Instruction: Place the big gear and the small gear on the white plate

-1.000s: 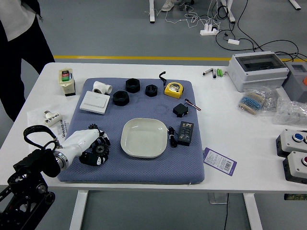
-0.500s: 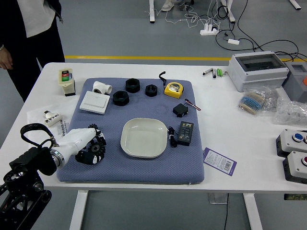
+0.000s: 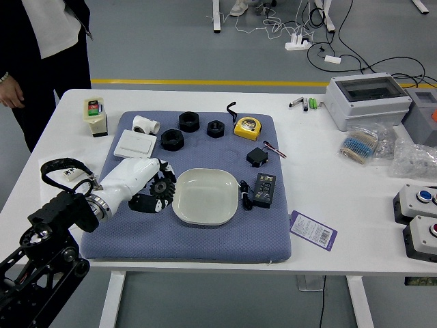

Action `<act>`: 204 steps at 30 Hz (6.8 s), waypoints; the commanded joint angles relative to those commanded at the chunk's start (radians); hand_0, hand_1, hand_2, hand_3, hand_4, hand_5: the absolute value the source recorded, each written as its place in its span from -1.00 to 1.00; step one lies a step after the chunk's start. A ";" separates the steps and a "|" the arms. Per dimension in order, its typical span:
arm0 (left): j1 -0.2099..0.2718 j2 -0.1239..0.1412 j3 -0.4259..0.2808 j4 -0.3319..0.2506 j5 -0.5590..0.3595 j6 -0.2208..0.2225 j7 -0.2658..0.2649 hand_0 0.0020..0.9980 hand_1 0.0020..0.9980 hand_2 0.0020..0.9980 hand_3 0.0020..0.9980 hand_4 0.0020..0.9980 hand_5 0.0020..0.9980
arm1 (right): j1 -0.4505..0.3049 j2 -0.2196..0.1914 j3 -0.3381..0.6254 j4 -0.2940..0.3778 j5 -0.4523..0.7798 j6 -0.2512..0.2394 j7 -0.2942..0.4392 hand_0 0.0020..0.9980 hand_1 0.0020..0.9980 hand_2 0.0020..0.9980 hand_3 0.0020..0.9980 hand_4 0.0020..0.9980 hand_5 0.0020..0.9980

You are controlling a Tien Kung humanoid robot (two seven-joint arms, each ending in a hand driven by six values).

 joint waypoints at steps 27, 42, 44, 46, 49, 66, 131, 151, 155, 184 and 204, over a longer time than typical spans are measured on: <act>-0.204 -0.059 0.234 0.310 -0.014 0.145 -0.057 -0.09 0.21 0.29 0.25 0.81 -0.97 | 0.011 -0.003 -0.011 0.002 0.003 -0.001 -0.001 0.25 0.31 0.50 0.10 0.51 0.41; -0.202 -0.053 0.194 0.286 0.006 0.141 -0.029 0.06 0.34 0.52 0.50 0.98 -0.90 | 0.006 -0.002 -0.014 0.002 0.004 -0.001 -0.001 0.25 0.31 0.50 0.10 0.51 0.41; -0.195 -0.044 0.167 0.268 0.020 0.143 -0.027 0.06 0.34 0.52 0.50 0.98 -0.90 | 0.004 -0.001 -0.014 0.002 0.004 -0.001 -0.001 0.25 0.31 0.50 0.10 0.51 0.41; -0.189 -0.035 0.145 0.258 0.027 0.137 -0.023 0.00 0.33 0.49 0.41 0.75 -0.97 | 0.003 -0.001 -0.015 0.002 0.006 -0.001 -0.001 0.25 0.31 0.50 0.10 0.51 0.41; -0.177 -0.014 0.094 0.234 0.039 0.107 -0.013 0.00 0.33 0.49 0.41 0.75 -0.97 | 0.001 -0.001 -0.014 0.001 0.006 -0.001 -0.001 0.25 0.31 0.50 0.10 0.51 0.41; -0.156 0.056 0.016 0.308 0.039 -0.057 0.046 -0.07 0.23 0.33 0.30 0.24 -1.00 | -0.002 0.001 -0.016 0.001 0.009 -0.001 -0.001 0.26 0.31 0.50 0.10 0.51 0.41; -0.161 0.066 -0.002 0.306 0.034 -0.116 0.092 0.05 0.42 0.56 0.42 0.41 -1.00 | 0.001 0.000 -0.013 0.001 0.010 0.000 -0.002 0.25 0.31 0.50 0.10 0.51 0.41; -0.156 0.070 0.001 0.324 0.032 -0.108 0.084 0.07 0.40 0.53 0.45 0.47 -1.00 | -0.003 0.000 -0.014 0.001 0.011 0.000 -0.002 0.25 0.31 0.50 0.11 0.51 0.42; -0.155 0.072 -0.003 0.329 0.039 -0.109 0.086 0.04 0.35 0.48 0.41 0.41 -1.00 | -0.003 0.000 -0.016 0.001 0.011 0.000 -0.002 0.25 0.31 0.50 0.11 0.51 0.41; -0.157 0.065 -0.001 0.347 0.017 -0.083 0.078 -0.15 0.12 0.20 0.26 -0.07 -1.00 | -0.001 -0.001 -0.017 0.002 0.013 0.000 -0.002 0.25 0.31 0.50 0.10 0.50 0.42; -0.155 0.068 -0.004 0.278 -0.001 -0.081 0.077 -0.20 0.05 0.12 0.19 -0.24 -1.00 | 0.001 -0.001 -0.014 0.002 0.011 0.001 -0.002 0.25 0.31 0.50 0.10 0.50 0.42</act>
